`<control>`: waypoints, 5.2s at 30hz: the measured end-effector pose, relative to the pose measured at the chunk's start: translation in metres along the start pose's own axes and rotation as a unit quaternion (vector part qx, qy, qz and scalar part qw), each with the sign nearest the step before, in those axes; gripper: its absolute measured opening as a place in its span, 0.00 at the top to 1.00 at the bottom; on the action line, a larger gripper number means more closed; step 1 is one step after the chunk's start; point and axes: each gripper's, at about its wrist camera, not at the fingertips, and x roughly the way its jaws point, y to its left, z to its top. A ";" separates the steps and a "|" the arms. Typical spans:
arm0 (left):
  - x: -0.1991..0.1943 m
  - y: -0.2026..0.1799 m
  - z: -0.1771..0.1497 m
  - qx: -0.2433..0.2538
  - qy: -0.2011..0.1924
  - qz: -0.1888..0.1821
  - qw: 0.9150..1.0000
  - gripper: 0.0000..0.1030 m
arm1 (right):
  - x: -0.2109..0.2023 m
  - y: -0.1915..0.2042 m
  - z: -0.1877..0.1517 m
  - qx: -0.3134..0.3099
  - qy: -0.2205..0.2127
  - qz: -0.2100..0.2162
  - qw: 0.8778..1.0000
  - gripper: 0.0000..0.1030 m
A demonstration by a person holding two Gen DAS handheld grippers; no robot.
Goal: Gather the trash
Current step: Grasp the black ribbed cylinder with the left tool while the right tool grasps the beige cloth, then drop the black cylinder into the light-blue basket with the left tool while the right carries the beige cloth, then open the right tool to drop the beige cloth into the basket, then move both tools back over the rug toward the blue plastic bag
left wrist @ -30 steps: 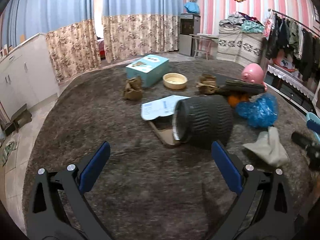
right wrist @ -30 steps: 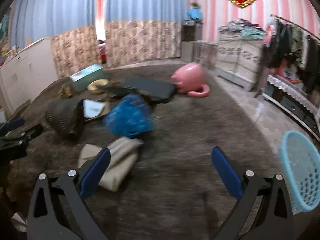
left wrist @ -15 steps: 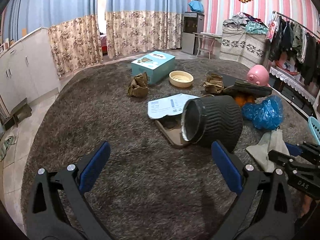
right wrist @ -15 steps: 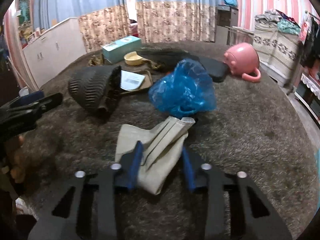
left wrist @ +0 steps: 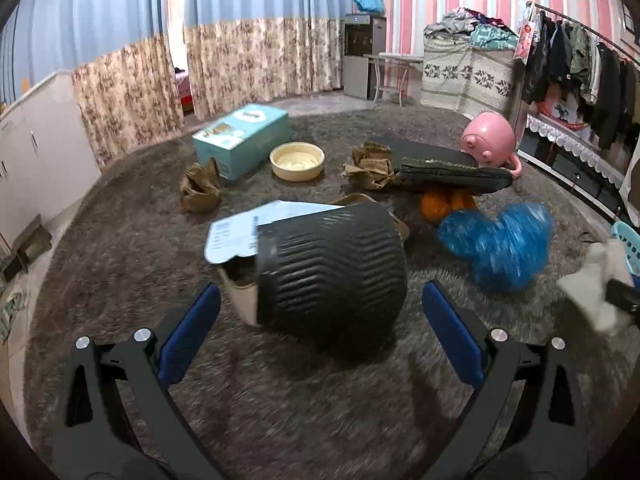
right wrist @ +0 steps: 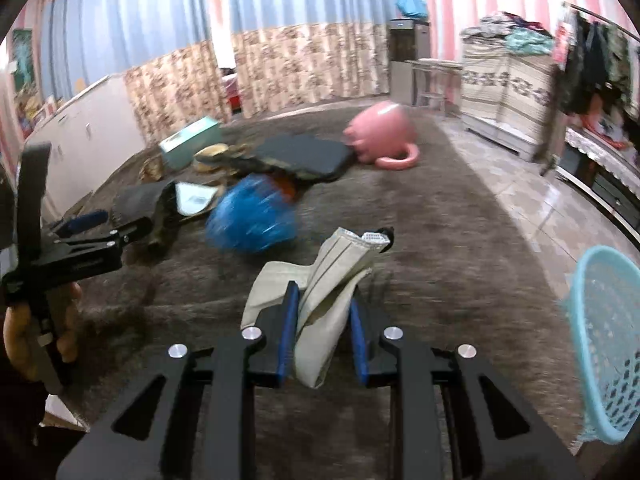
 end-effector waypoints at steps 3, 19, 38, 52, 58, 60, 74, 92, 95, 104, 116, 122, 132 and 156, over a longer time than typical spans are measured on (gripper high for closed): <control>0.011 -0.004 0.004 0.001 0.012 -0.004 1.000 0.05 | -0.005 -0.015 0.003 0.012 -0.011 -0.016 1.000 0.76; -0.004 -0.018 0.013 0.000 -0.013 -0.010 1.000 0.29 | -0.037 -0.070 0.010 0.054 -0.058 -0.084 0.993 0.76; -0.061 -0.224 0.066 0.099 -0.110 -0.175 0.973 0.29 | -0.111 -0.216 -0.018 0.171 -0.085 -0.288 0.938 0.76; -0.039 -0.364 0.031 0.175 -0.068 -0.275 0.943 0.29 | -0.124 -0.279 -0.045 0.221 -0.069 -0.340 0.911 0.76; -0.029 -0.398 0.022 0.195 -0.044 -0.296 0.934 0.29 | -0.124 -0.291 -0.058 0.246 -0.063 -0.345 0.903 0.76; -0.026 -0.410 0.018 0.204 -0.041 -0.303 0.930 0.29 | -0.122 -0.294 -0.061 0.253 -0.057 -0.348 0.901 0.76; -0.020 -0.465 0.006 0.255 -0.045 -0.300 0.918 0.14 | -0.123 -0.308 -0.069 0.276 -0.053 -0.348 0.894 0.76; -0.012 -0.369 0.043 0.186 -0.076 -0.224 0.954 0.05 | -0.076 -0.290 -0.046 0.263 -0.036 -0.333 0.905 0.73; -0.015 -0.357 0.041 0.183 -0.081 -0.217 0.955 0.05 | -0.076 -0.284 -0.043 0.265 -0.045 -0.334 0.904 0.65; -0.022 -0.322 0.036 0.171 -0.076 -0.201 0.962 0.05 | -0.077 -0.259 -0.028 0.223 -0.055 -0.347 0.910 0.21; -0.038 -0.249 0.048 0.129 -0.087 -0.169 0.973 0.05 | -0.076 -0.221 -0.008 0.184 -0.067 -0.335 0.922 0.07; -0.048 -0.213 0.049 0.114 -0.100 -0.149 0.977 0.05 | -0.069 -0.182 0.005 0.162 -0.079 -0.312 0.933 0.05; -0.061 -0.146 0.039 0.090 -0.101 -0.126 0.983 0.05 | -0.047 -0.112 0.022 0.102 -0.081 -0.262 0.956 0.04; -0.028 -0.007 -0.004 0.032 -0.037 -0.012 0.999 0.05 | 0.001 -0.047 0.022 0.098 -0.041 -0.162 0.981 0.04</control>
